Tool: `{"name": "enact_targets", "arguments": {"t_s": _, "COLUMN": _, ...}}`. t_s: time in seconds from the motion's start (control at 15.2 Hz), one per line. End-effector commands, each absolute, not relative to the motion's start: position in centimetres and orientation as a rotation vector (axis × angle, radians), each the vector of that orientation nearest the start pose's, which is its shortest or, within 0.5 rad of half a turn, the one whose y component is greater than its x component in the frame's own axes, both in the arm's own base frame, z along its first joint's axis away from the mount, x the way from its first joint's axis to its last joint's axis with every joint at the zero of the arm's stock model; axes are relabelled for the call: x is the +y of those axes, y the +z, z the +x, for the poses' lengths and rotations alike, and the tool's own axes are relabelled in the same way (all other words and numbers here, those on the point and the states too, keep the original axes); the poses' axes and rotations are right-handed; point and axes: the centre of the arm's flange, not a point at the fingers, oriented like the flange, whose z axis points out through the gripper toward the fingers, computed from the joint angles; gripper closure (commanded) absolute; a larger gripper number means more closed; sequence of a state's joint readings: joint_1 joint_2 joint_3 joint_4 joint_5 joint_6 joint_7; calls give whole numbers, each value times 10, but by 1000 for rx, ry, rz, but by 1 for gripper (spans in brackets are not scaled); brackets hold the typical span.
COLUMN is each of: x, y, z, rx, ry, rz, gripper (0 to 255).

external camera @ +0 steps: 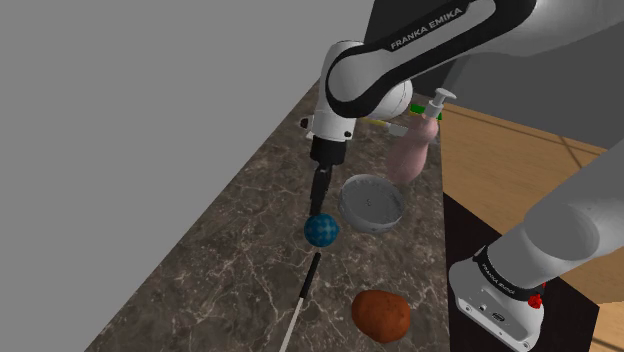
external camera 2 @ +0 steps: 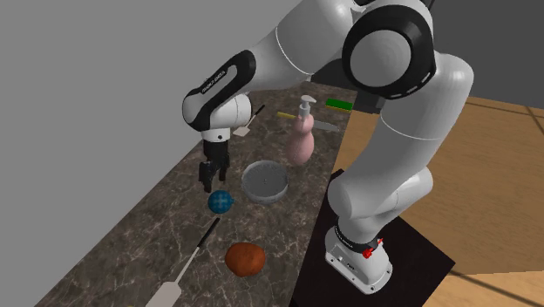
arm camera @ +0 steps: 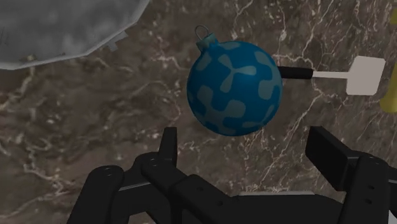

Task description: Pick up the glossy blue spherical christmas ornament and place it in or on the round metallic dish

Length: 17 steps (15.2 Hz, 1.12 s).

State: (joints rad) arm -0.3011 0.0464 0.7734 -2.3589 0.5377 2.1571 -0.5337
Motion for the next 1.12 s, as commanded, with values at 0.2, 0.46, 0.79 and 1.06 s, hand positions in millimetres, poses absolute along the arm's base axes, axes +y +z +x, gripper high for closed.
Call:
{"name": "enact_targets", "arguments": {"t_s": 0.2, "x": 246, "y": 280, "z": 407, "rx": -881, "ry": 291, "rz": -2518, "gripper": 0}}
{"name": "enact_targets", "arguments": {"t_s": 0.46, "x": 249, "y": 272, "z": 404, "rx": -881, "ry": 291, "rz": -2518, "gripper": 0}}
{"name": "enact_targets", "arguments": {"t_s": 0.79, "x": 249, "y": 273, "z": 404, "rx": -881, "ry": 291, "rz": -2518, "gripper": 0}}
{"name": "enact_targets", "arguments": {"t_s": 1.06, "x": 249, "y": 273, "z": 404, "rx": -881, "ry": 291, "rz": -2518, "gripper": 255}}
